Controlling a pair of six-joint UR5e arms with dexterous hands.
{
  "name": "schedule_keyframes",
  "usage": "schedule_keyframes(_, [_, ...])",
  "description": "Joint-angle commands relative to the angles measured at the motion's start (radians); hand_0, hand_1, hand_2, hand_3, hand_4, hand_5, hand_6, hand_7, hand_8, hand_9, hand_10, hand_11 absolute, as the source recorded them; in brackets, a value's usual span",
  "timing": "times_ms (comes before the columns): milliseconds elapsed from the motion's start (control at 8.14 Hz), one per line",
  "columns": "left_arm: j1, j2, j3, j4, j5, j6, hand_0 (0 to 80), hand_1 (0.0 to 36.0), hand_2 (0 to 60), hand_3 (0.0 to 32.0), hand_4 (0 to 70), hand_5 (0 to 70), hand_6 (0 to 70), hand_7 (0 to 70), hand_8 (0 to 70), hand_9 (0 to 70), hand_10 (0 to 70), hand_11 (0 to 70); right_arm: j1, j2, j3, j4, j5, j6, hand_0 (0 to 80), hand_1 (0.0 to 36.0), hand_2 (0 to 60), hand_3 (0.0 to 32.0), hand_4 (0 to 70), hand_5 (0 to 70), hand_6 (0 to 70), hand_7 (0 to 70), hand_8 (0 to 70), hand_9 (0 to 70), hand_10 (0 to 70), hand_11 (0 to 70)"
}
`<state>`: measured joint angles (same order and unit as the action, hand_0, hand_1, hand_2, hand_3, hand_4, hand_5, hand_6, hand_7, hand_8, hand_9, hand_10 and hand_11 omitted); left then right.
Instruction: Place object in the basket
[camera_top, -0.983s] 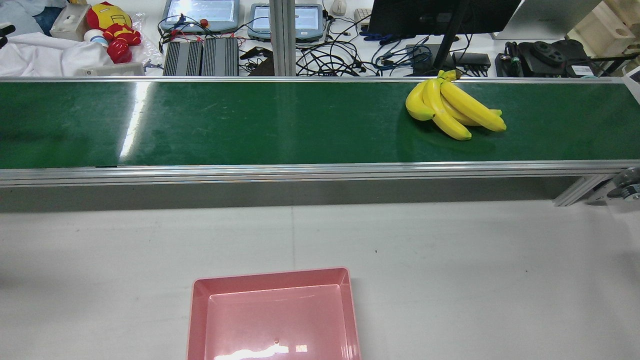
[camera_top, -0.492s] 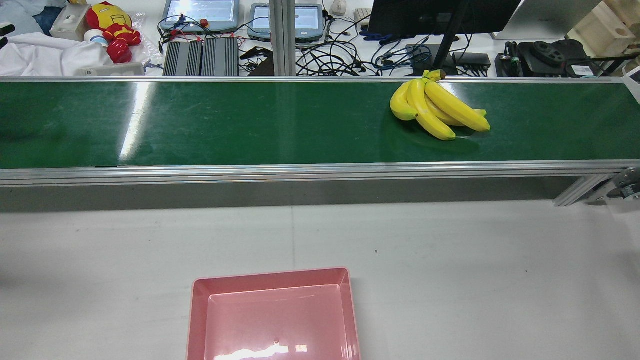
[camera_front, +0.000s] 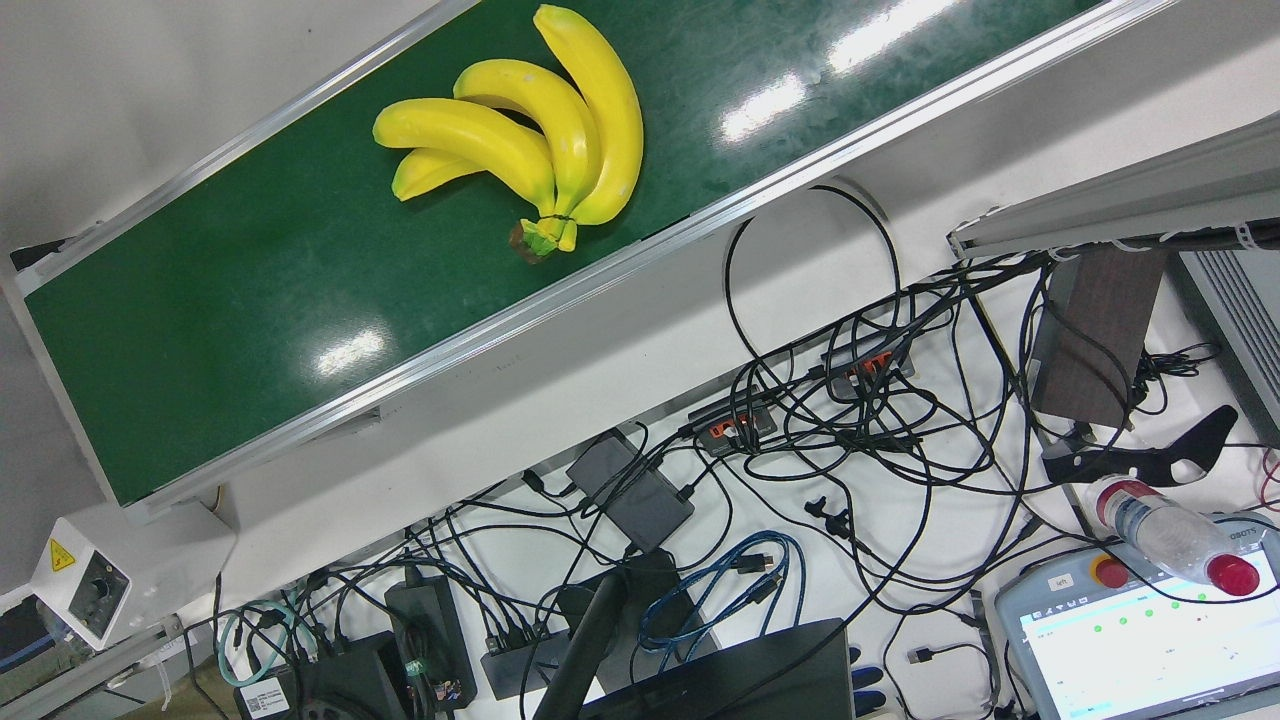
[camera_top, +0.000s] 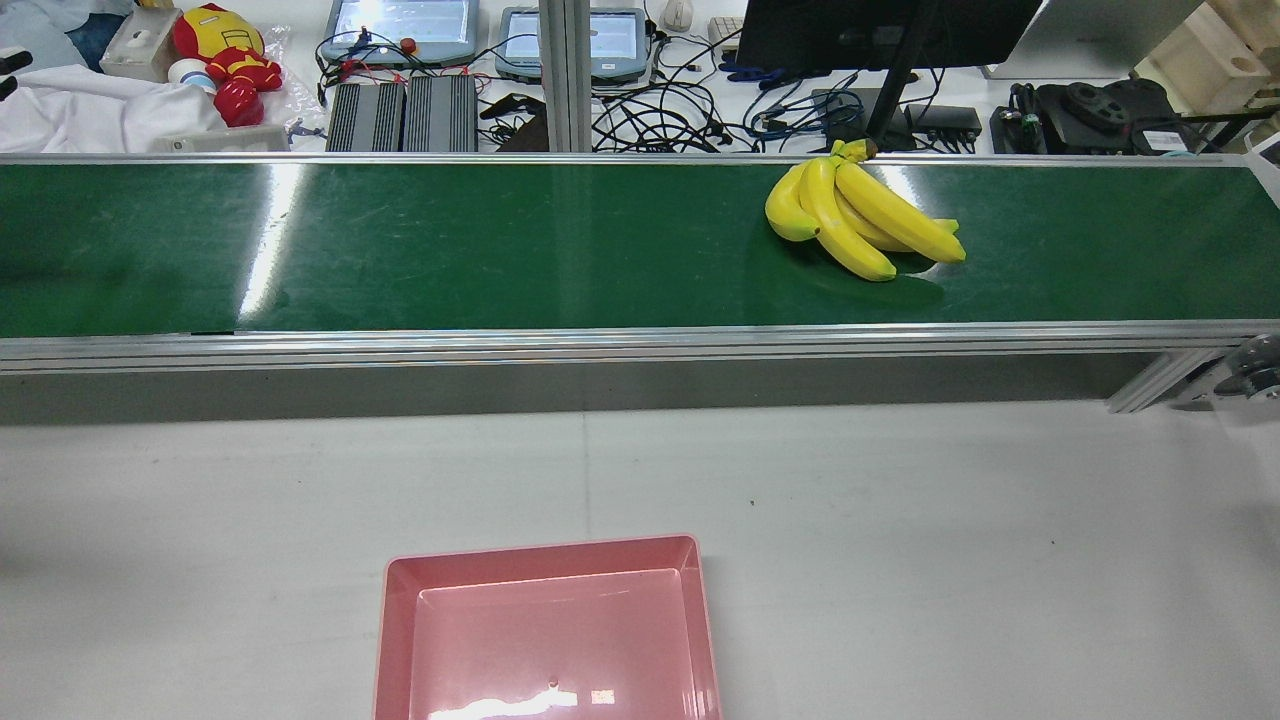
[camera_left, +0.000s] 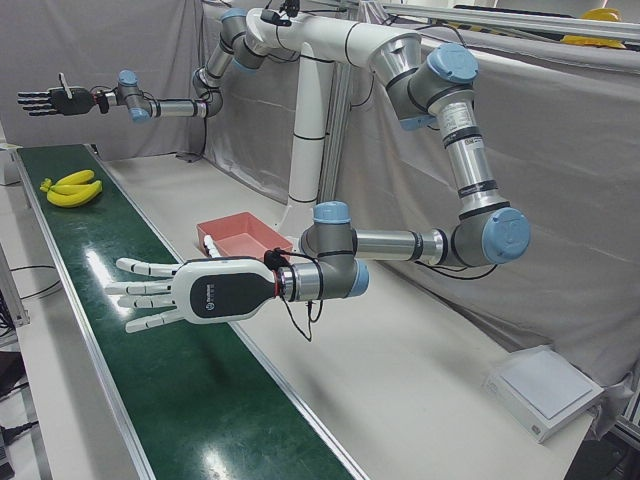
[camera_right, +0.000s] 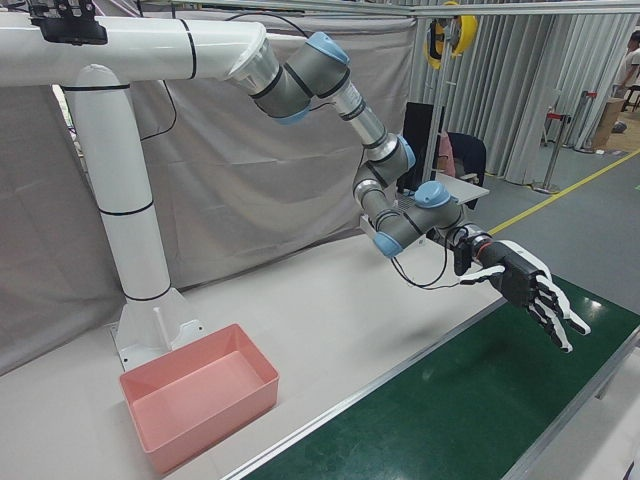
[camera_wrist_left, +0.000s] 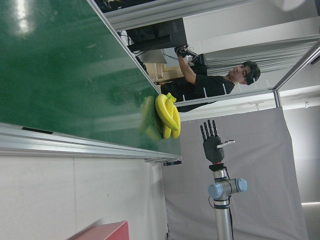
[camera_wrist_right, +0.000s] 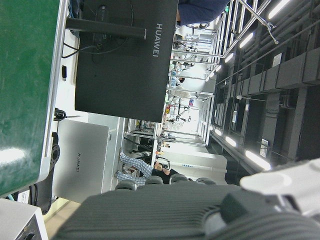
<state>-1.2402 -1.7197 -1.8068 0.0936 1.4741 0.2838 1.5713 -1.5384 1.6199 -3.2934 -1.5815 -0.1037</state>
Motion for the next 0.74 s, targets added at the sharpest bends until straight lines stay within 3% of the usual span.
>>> schedule_keyframes(0, [-0.001, 0.0, 0.0, 0.003, 0.002, -0.003, 57.9, 16.6, 0.0, 11.6, 9.1, 18.5, 2.4, 7.0, 12.5, 11.8, 2.6, 5.8, -0.001, 0.0, 0.0, 0.0, 0.0, -0.001, 0.0, 0.0, 0.0, 0.0, 0.0, 0.0, 0.0, 0.0, 0.0, 0.0, 0.0, 0.0])
schedule_keyframes(615, [-0.001, 0.002, -0.002, 0.003, 0.002, 0.002, 57.9, 16.9, 0.0, 12.6, 8.6, 18.4, 2.4, 7.1, 12.8, 12.2, 2.8, 6.2, -0.001, 0.0, 0.0, 0.0, 0.0, -0.001, 0.0, 0.0, 0.0, 0.0, 0.0, 0.0, 0.0, 0.0, 0.0, 0.0, 0.0, 0.0])
